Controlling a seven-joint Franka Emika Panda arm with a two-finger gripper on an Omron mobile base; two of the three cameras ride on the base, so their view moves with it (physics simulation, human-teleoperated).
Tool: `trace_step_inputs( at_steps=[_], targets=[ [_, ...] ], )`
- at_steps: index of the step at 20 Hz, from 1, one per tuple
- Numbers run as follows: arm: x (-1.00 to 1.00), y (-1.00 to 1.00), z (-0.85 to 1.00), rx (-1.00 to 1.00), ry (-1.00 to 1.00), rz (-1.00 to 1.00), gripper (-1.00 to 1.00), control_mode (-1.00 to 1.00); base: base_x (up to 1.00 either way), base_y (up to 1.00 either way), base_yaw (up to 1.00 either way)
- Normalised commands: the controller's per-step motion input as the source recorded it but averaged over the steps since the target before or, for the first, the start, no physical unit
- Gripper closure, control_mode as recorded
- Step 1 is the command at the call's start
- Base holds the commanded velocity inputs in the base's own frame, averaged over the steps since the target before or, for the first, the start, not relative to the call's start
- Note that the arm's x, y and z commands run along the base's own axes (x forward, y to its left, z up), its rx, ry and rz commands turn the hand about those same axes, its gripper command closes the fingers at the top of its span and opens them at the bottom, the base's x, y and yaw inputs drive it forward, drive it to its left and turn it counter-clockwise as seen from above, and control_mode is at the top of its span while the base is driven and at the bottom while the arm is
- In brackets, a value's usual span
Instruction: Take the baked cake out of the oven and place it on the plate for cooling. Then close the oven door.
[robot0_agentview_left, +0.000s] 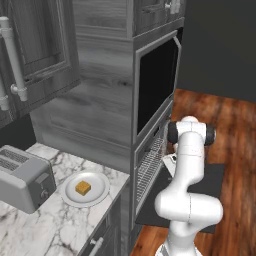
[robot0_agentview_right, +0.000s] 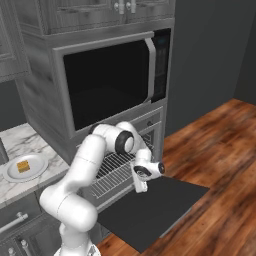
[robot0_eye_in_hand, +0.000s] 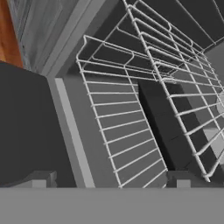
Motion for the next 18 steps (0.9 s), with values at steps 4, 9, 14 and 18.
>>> trace_step_inputs(
  at_steps=[4,9,14,18],
  targets=[
    [-0.93,-0.46,0.76,-0.07,-0.15,0.01,-1.0,-1.0,0.0,0.0,0.0],
    [-0.99,-0.55,0.81,-0.09,-0.11,0.06,-1.0,-1.0,0.0,0.0,0.0],
    [-1.0,-0.51,0.5,-0.16,-0.13,0.06,-1.0,-1.0,0.0,0.0,0.0],
    [-1.0,-0.55,0.27,-0.21,-0.19,0.01,-1.0,-1.0,0.0,0.0,0.0]
  ],
)
